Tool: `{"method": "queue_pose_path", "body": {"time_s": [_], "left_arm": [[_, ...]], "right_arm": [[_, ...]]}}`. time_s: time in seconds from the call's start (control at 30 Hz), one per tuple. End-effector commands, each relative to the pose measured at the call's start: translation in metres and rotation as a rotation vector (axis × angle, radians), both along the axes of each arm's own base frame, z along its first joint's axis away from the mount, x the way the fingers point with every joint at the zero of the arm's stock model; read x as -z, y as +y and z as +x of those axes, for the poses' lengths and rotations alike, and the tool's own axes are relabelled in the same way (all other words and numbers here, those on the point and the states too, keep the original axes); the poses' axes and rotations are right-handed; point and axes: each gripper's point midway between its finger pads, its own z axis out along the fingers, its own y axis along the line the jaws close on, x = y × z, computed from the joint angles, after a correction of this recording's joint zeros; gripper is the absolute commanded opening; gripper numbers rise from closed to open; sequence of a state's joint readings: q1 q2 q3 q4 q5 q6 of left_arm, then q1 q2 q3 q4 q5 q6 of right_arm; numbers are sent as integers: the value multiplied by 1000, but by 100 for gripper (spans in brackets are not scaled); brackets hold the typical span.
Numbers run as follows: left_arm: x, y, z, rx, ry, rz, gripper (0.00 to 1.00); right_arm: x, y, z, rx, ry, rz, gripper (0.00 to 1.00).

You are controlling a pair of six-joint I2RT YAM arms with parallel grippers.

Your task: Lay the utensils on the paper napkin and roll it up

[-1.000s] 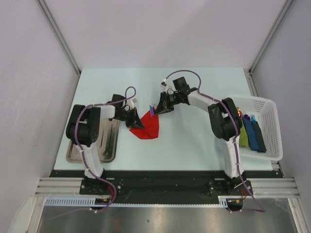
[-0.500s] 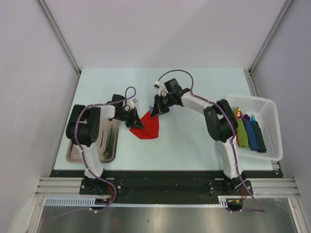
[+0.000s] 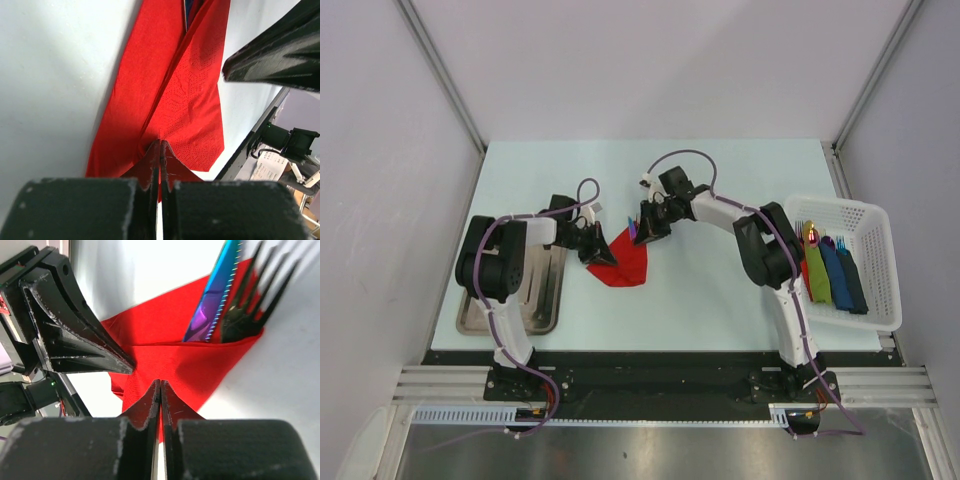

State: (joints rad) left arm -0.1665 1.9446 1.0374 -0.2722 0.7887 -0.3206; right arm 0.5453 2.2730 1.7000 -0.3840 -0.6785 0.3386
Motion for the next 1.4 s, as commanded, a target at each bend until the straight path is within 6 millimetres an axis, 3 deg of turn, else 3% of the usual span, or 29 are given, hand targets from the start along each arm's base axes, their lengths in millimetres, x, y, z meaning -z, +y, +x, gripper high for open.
{"method": "queue_pose_path", "body": {"time_s": [0.0, 0.23, 0.47, 0.63, 0.77, 1.1, 1.37], "left_arm": [[2, 10, 4, -8, -57, 51, 0], [-7, 9, 5, 4, -80, 32, 0], [-6, 10, 2, 8, -75, 29, 1], [-27, 8, 14, -1, -146, -9, 25], [-40, 8, 25, -12, -180, -20, 36], [-38, 7, 34, -12, -179, 2, 40], [-37, 5, 30, -8, -162, -7, 40]], "right_arm": [[6, 12, -8, -43, -19, -4, 5], [32, 6, -11, -52, 2, -42, 5], [32, 9, -10, -55, -8, -42, 6], [34, 9, -15, -74, -12, -56, 6], [39, 9, -19, -89, -14, -66, 6], [49, 8, -20, -112, -38, -101, 6], [66, 3, -24, -134, -35, -164, 6]]}}
